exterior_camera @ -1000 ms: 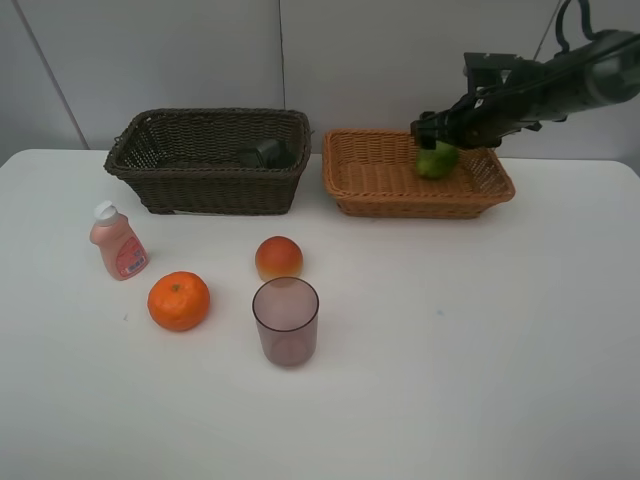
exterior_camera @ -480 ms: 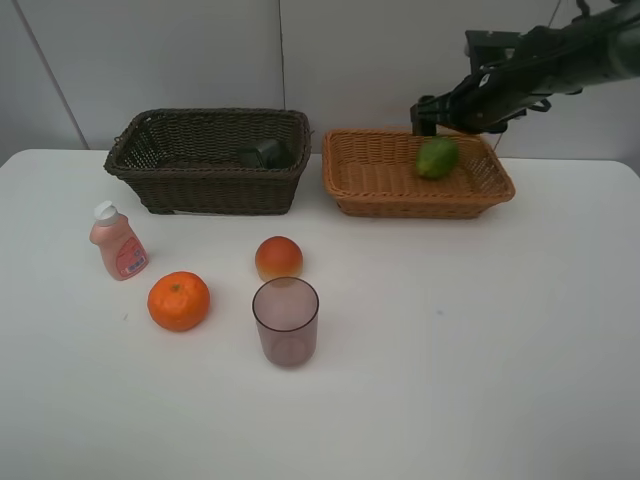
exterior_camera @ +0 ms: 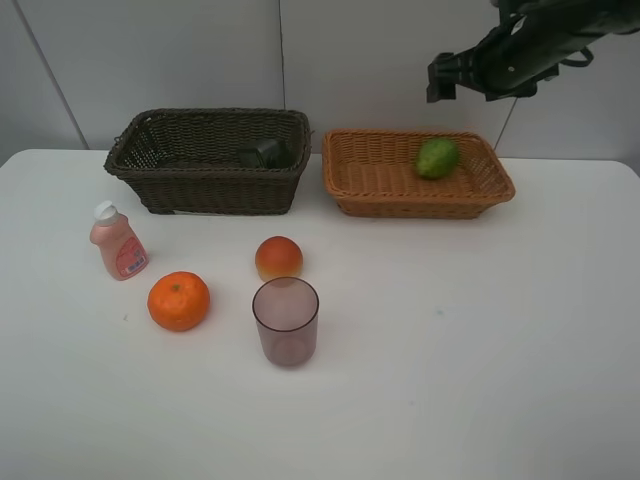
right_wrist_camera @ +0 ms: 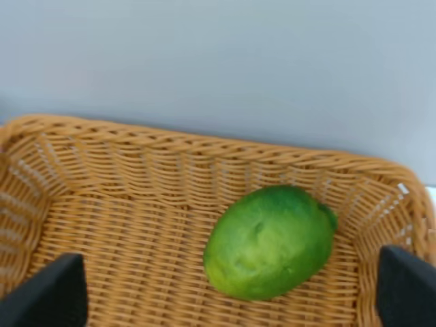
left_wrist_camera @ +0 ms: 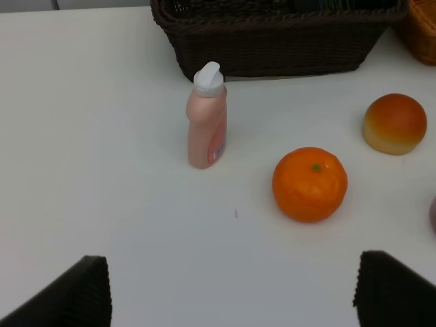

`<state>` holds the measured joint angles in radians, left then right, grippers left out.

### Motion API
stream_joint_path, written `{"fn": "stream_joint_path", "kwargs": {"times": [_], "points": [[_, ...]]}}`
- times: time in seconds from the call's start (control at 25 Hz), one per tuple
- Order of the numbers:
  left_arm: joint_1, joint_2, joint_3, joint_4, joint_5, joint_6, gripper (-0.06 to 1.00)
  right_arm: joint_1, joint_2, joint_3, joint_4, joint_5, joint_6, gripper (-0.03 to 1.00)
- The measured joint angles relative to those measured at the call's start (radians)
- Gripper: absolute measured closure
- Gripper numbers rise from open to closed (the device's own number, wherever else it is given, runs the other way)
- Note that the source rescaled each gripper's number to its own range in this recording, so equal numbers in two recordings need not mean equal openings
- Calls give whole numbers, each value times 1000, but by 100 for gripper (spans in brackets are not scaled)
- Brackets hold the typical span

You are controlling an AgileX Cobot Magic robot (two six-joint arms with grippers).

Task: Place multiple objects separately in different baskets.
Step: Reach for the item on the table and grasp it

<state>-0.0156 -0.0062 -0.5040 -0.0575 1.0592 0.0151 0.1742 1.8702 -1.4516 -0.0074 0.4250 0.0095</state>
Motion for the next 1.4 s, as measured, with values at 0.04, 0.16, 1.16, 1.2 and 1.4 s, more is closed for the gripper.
{"fn": "stream_joint_path", "kwargs": {"times": [0.04,0.16,1.16,1.2,1.4], "points": [[0,0,0,0,0,0,2,0,-17,0,-1,10,0,-3],[0,0,0,0,0,0,2,0,-67,0,-2,42,1,-3],[0,0,0,0,0,0,2,0,-713,498,-86,169,-2,-3],[0,0,0,0,0,0,2,0,-747,526,-82,169,-2,-3],[0,0,0,0,0,0,2,0,-870,628,-49,169,-2,-3]]}}
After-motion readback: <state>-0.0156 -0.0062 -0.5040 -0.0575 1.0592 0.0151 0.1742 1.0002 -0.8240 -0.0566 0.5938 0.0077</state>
